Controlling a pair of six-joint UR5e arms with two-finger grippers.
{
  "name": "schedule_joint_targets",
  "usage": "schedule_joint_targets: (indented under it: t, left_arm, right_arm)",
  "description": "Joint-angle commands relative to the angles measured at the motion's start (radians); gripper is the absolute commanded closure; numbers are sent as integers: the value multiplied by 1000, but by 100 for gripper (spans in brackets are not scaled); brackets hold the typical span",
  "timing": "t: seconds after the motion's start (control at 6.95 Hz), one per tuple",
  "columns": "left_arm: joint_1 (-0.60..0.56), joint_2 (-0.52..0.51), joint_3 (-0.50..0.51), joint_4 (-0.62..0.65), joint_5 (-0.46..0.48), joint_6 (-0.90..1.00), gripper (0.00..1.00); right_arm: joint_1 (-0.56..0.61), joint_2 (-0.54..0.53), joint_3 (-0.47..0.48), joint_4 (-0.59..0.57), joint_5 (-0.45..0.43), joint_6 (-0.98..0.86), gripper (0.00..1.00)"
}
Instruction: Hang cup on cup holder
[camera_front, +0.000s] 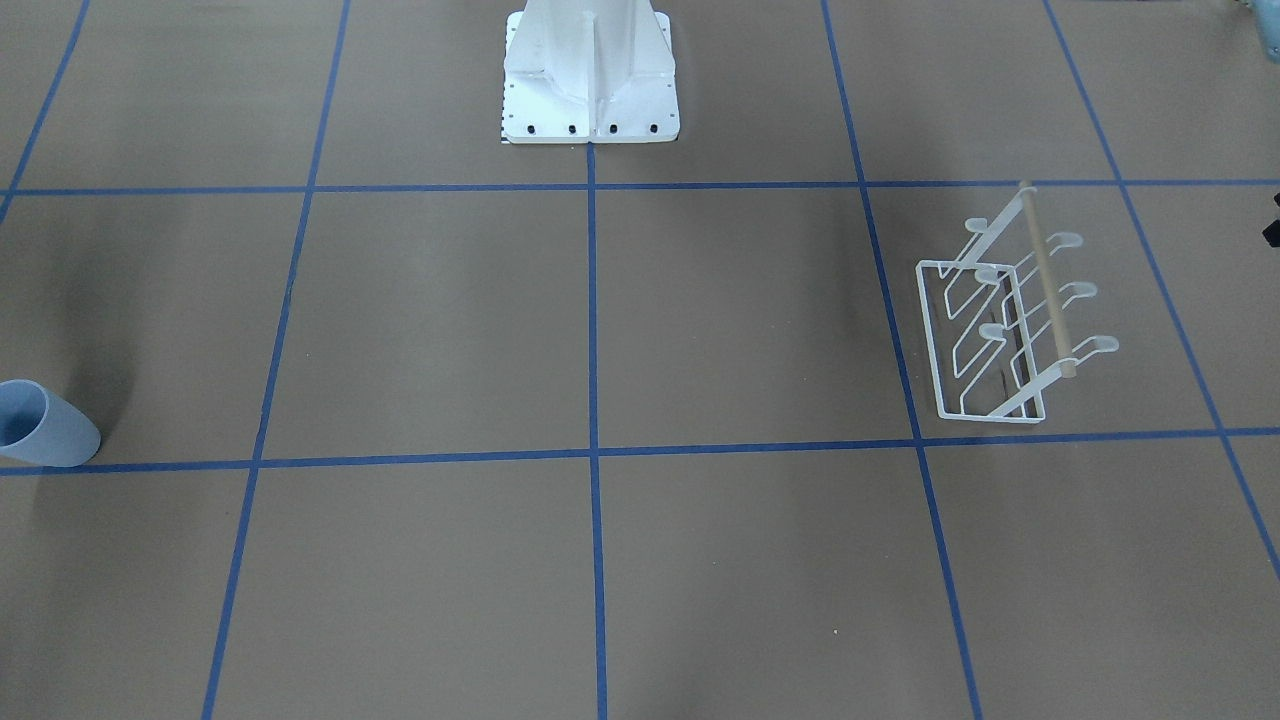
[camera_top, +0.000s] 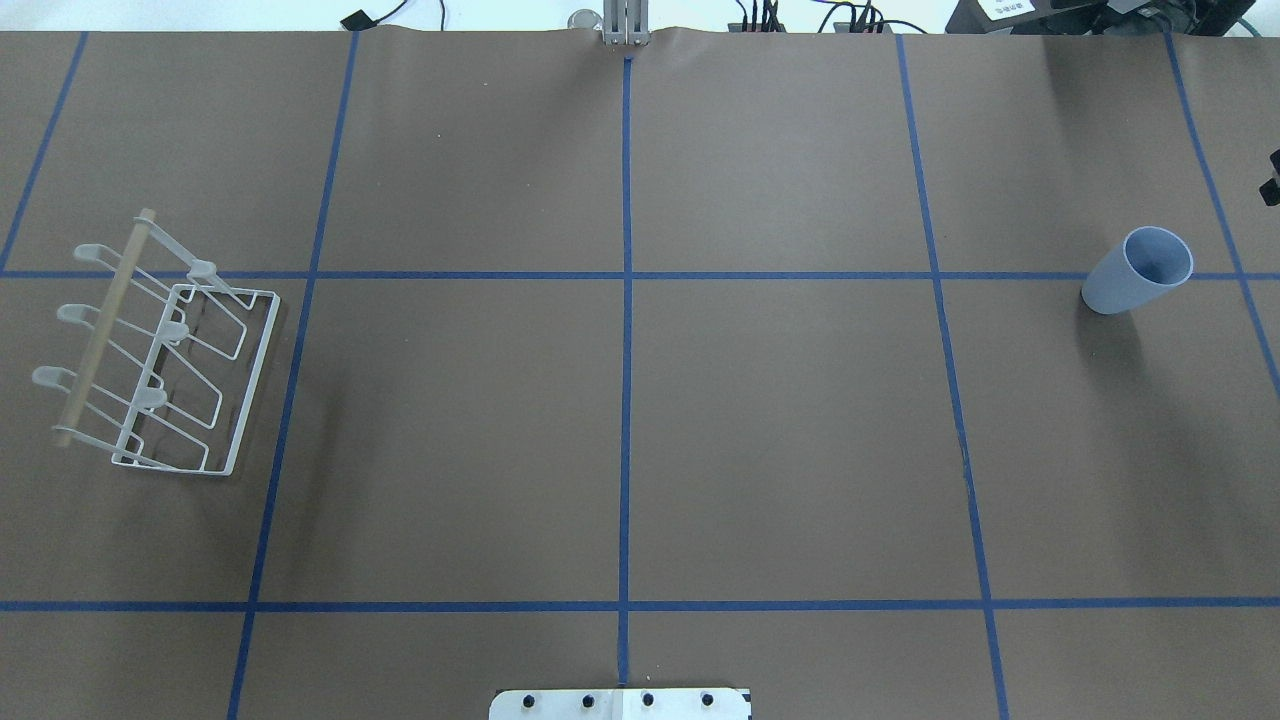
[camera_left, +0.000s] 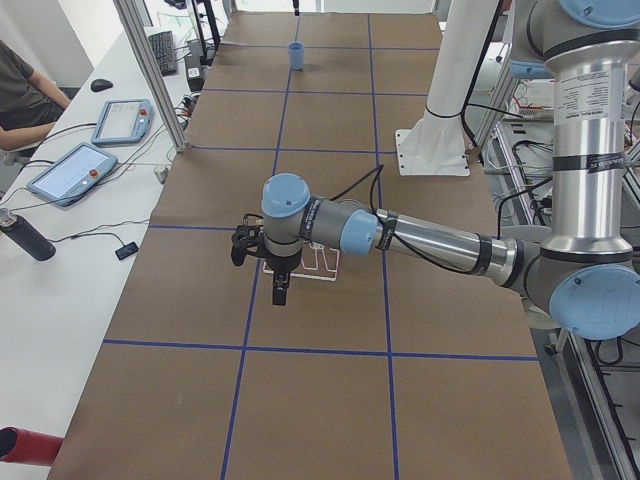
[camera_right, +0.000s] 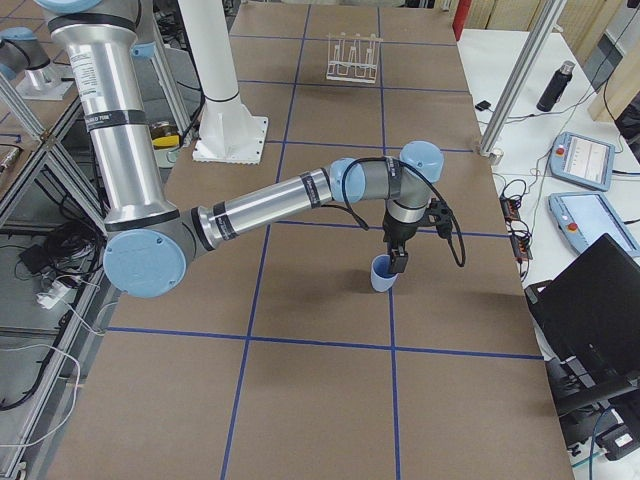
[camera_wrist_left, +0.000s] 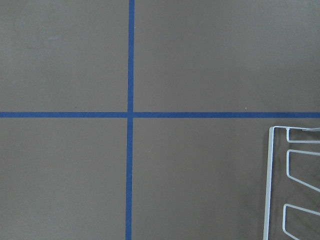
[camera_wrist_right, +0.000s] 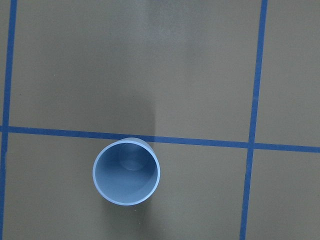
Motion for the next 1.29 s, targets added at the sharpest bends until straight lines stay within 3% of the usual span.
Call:
schedule_joint_targets:
  t: [0.0,0.29,0.58,0.86,1.15]
  left_arm:
    - [5,-3,-19,0,-6,2,2]
    - [11,9,-14,-3,-9,5,2]
    - [11,10,-13,-13,-11,15,1]
    - [16,-1,-19,-16,-16,13,1]
    - [16,2,-31,-28,-80,4,1]
  right_arm:
    - [-2,-6,-6,0,-1,6,0]
    - [-6,-10,-10,11,4,7,0]
    - [-6,-51,-15,66,117,3,0]
    - [-6,-104,-38,225,117,6,0]
    - [-41,-93,-137,361,64,18,0]
